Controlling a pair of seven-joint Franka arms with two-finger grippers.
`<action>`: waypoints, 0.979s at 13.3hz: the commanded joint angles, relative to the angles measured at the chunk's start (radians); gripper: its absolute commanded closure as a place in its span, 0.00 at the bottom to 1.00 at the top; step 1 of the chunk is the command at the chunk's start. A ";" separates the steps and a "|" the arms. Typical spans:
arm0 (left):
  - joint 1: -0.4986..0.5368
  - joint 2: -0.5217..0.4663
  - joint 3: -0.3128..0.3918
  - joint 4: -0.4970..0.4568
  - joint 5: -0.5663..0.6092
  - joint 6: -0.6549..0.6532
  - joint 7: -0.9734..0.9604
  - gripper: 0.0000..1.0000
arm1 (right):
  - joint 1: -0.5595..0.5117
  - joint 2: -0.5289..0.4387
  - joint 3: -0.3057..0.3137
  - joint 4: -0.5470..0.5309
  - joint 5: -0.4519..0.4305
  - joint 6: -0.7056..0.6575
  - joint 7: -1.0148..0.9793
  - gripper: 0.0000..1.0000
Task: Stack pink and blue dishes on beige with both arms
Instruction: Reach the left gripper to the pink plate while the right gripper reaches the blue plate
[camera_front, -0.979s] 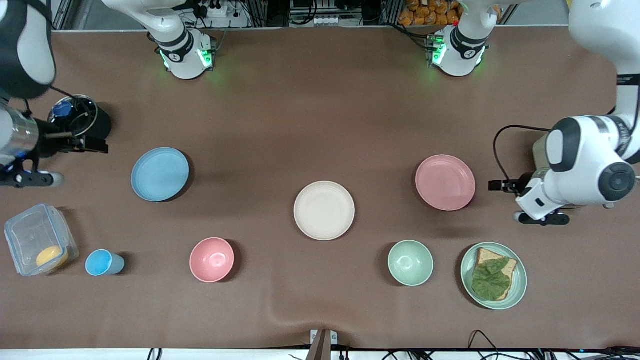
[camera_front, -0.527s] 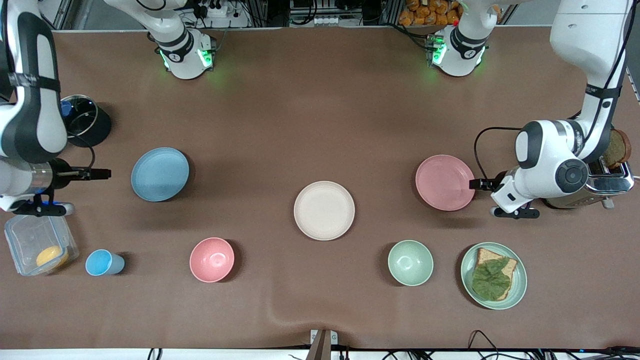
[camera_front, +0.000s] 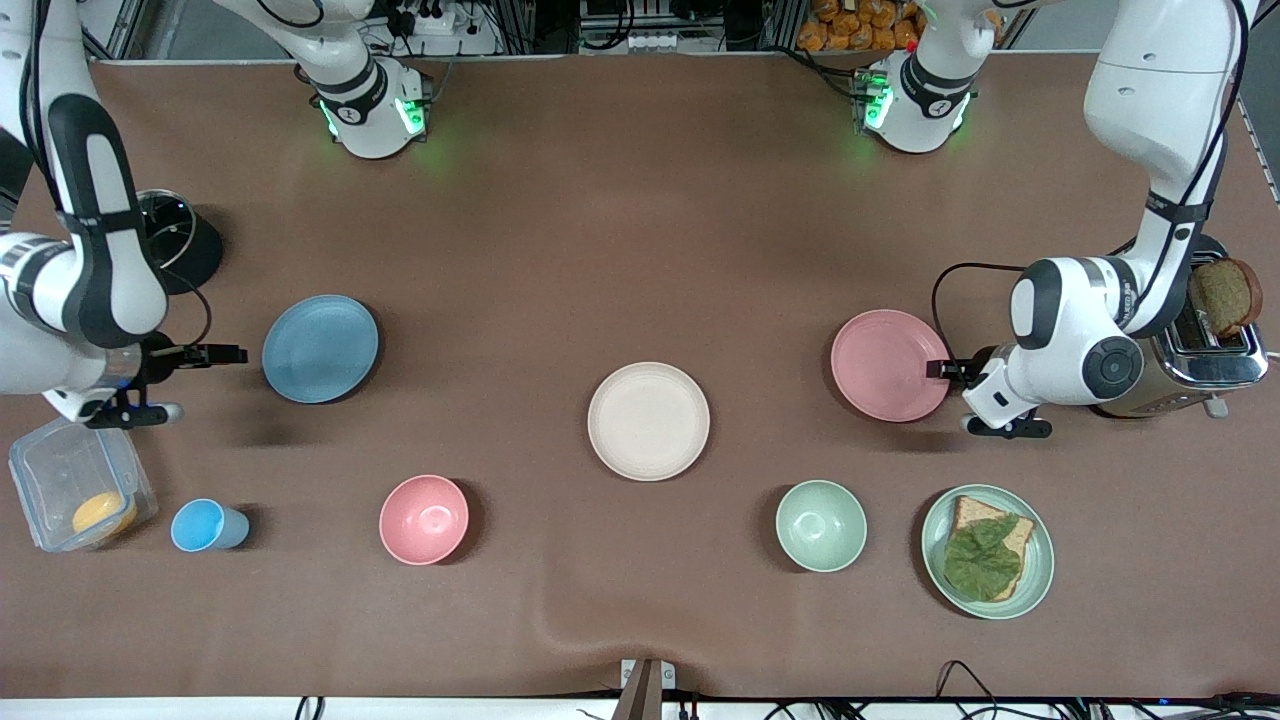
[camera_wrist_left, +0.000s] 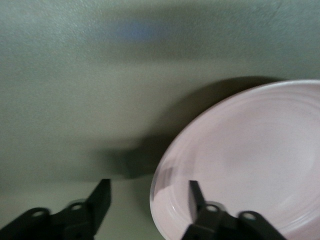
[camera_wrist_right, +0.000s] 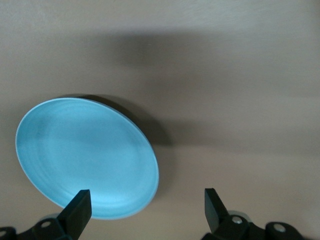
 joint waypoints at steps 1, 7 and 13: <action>0.013 0.004 -0.009 0.001 -0.037 0.011 0.033 0.77 | -0.020 0.079 0.013 0.009 0.059 0.050 -0.065 0.00; 0.010 0.004 -0.011 0.016 -0.074 -0.018 0.038 1.00 | -0.025 0.145 0.013 0.009 0.109 0.078 -0.106 0.00; 0.007 -0.041 -0.089 0.290 -0.080 -0.290 0.032 1.00 | -0.021 0.158 0.011 0.018 0.109 0.049 -0.162 1.00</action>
